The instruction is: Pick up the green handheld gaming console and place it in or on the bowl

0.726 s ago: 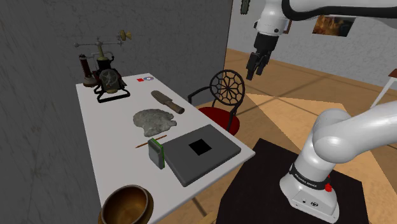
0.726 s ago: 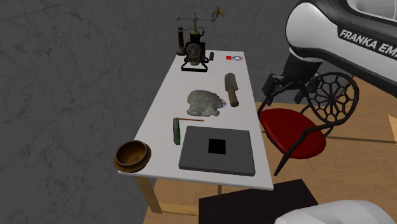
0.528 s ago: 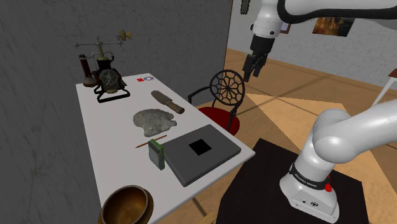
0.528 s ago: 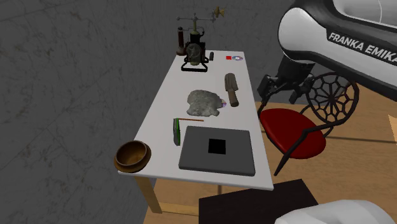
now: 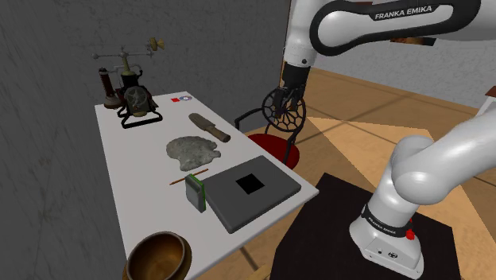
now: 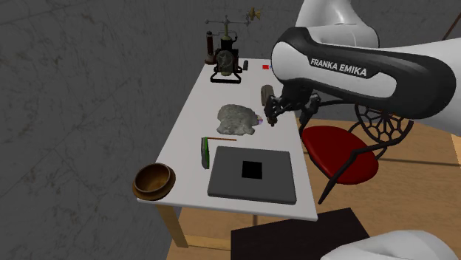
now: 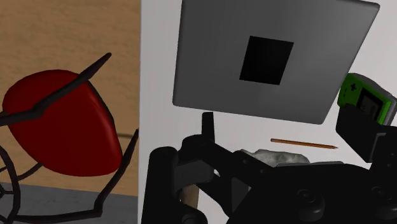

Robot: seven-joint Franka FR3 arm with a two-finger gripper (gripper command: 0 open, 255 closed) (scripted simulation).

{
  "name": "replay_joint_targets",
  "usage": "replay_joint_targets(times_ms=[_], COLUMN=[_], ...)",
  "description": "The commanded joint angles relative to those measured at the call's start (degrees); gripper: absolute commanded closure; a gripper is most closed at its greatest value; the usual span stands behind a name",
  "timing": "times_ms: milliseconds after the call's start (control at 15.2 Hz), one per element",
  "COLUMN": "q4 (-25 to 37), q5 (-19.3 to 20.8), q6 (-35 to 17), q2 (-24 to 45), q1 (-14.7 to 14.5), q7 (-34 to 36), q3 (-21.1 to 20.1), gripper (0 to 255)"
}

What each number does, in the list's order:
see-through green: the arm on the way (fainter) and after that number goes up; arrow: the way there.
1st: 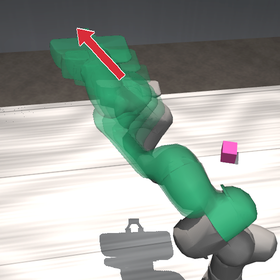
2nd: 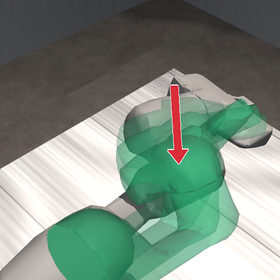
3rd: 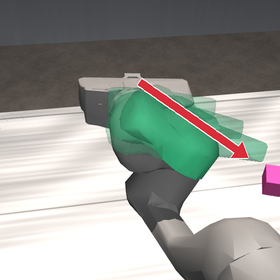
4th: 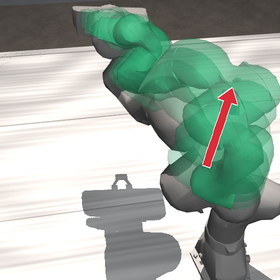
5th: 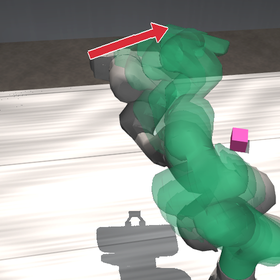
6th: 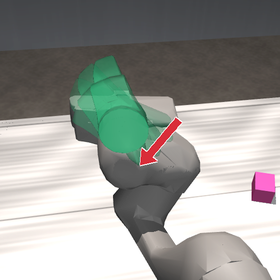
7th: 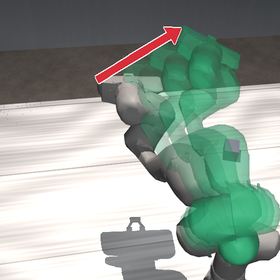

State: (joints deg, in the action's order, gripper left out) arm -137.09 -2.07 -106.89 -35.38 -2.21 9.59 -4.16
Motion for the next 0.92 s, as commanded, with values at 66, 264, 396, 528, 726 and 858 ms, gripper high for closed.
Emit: replay_joint_targets(times_ms=[66,264,396,528,726,858], q4=[0.3,1.8,3.2,4.8,7.8,10.2], q5=[-0.8,-1.1,-1.1,-0.7,0.4,1.6], q6=[-4.3,-8.2,-10.6,-12.8,-15.8,-17.5], q2=[4.5,9.8,13.5,17.4,23.4,27.6], q1=[-0.8,-1.4,-1.7,-2.0,-2.4,-2.7], q7=[2.7,5.4,7.3,9.3,12.4,14.6], q3=[-2.4,-4.8,-6.3,-7.7,-9.8,-11.0], gripper=[0,0,0,0,0,0])
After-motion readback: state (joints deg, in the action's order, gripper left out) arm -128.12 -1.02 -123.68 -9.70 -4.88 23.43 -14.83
